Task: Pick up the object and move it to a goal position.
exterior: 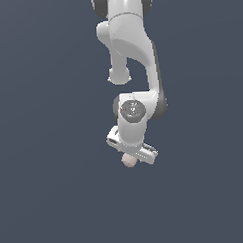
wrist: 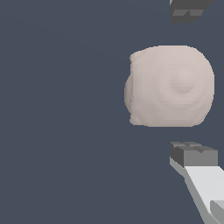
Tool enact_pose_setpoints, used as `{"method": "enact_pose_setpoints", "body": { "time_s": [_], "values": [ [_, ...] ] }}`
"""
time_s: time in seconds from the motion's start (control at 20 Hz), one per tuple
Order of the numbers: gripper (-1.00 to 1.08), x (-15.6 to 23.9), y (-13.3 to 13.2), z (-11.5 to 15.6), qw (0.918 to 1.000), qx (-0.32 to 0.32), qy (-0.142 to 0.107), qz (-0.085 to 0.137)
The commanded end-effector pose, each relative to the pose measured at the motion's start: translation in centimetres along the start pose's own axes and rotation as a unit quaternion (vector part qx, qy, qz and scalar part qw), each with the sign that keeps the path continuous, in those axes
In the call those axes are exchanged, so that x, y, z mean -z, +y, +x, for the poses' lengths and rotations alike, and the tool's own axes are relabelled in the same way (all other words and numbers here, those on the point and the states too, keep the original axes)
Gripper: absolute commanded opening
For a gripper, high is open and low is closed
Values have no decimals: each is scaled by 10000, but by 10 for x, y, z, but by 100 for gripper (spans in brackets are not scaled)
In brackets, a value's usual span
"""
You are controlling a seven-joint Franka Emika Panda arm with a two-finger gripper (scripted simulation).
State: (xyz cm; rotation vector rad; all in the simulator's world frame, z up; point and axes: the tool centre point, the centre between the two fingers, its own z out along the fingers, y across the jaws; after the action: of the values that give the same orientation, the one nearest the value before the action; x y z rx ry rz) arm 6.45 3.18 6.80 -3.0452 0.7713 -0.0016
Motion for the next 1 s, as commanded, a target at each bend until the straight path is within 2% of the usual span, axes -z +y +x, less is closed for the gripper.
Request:
{"method": "enact_pose_setpoints", "body": {
  "time_s": [0.0,0.4,0.45,0.95],
  "values": [
    [100,-14,1,-1,10000,-7,-5,-3],
    [100,-29,0,0,10000,-12,-5,-3],
    [-100,-29,0,0,10000,-12,-5,-3],
    [-100,-28,0,0,10000,-14,-4,-3]
  ]
}}
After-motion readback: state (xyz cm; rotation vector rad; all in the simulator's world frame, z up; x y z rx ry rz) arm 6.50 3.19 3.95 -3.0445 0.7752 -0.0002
